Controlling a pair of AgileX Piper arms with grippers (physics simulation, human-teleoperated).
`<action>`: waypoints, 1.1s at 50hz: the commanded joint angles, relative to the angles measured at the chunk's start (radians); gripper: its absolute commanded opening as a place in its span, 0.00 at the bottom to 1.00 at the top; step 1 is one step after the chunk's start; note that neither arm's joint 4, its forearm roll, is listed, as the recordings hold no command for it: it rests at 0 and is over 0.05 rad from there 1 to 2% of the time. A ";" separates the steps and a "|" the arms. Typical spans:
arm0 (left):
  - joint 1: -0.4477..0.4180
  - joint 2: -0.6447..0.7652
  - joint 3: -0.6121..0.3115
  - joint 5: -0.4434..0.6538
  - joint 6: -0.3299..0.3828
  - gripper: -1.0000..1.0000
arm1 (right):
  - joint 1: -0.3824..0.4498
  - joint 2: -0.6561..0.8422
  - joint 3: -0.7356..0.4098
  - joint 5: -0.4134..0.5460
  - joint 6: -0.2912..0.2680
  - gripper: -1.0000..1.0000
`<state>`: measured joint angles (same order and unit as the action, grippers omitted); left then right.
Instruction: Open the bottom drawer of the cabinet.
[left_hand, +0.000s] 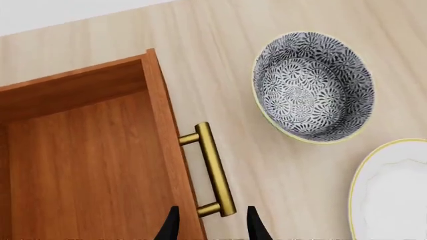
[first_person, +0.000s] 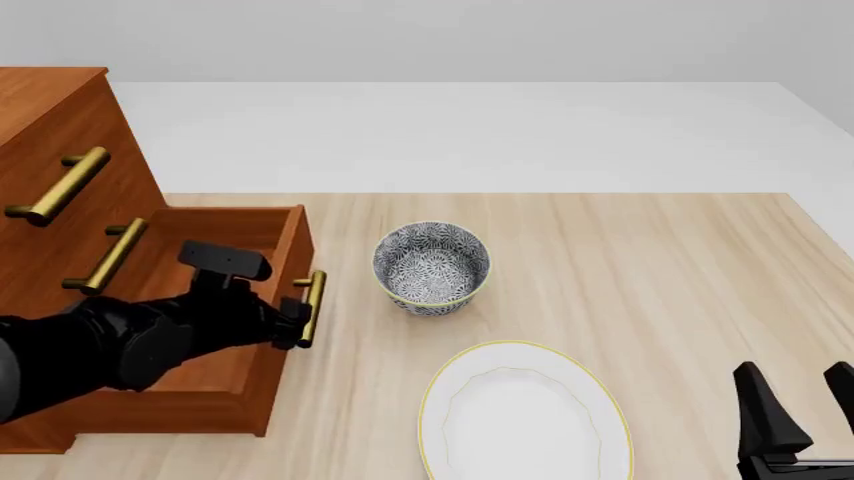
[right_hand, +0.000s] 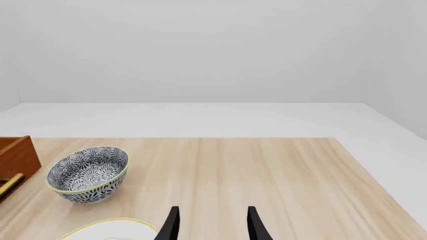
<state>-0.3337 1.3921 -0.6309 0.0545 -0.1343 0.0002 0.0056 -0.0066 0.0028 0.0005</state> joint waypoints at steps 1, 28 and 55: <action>-0.074 -0.052 -0.045 0.020 0.057 1.00 | 0.000 0.000 0.000 0.000 0.000 1.00; 0.048 -0.283 -0.091 0.198 0.153 1.00 | 0.000 0.000 0.000 0.000 0.000 1.00; 0.070 -0.642 -0.114 0.325 0.137 1.00 | 0.000 0.000 0.000 0.000 0.000 1.00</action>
<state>-0.2770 0.8546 -0.7431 0.3227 0.0023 0.0002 0.0056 -0.0066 0.0028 0.0005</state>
